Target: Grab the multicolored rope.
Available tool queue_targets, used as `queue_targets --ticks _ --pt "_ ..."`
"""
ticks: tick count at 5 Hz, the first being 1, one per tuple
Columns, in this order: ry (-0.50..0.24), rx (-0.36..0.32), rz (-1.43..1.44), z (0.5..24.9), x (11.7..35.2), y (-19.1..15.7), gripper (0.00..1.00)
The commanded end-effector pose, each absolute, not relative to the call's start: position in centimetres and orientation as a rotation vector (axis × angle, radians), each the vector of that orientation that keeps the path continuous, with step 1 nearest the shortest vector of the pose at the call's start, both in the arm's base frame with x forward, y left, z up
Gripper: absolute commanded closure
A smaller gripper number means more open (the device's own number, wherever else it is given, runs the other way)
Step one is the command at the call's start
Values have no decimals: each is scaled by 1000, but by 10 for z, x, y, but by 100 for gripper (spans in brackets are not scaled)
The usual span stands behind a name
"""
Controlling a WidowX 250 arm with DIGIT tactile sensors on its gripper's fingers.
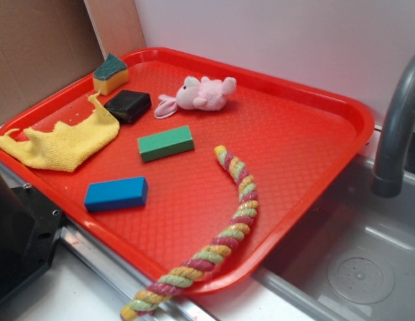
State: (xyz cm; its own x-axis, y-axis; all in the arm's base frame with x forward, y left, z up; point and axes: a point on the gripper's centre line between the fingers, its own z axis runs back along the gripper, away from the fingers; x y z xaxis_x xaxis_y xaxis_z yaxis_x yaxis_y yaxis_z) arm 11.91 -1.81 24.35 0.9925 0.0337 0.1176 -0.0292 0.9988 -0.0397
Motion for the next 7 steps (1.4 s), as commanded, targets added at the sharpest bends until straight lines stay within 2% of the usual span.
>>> queue_targets --ticks 1,2,3,4,5,6,7 --pt "-119 -38 32 244 119 -18 0" --pt "-123 177 191 194 136 -13 0" --pt "-139 85 94 144 151 -60 0" --pt "-153 -58 -51 126 158 -97 0" --pt "-140 -168 -213 117 153 -124 0" --pt "-118 -182 -313 105 150 -149 0" --pt "-90 -125 -370 78 155 -176 0"
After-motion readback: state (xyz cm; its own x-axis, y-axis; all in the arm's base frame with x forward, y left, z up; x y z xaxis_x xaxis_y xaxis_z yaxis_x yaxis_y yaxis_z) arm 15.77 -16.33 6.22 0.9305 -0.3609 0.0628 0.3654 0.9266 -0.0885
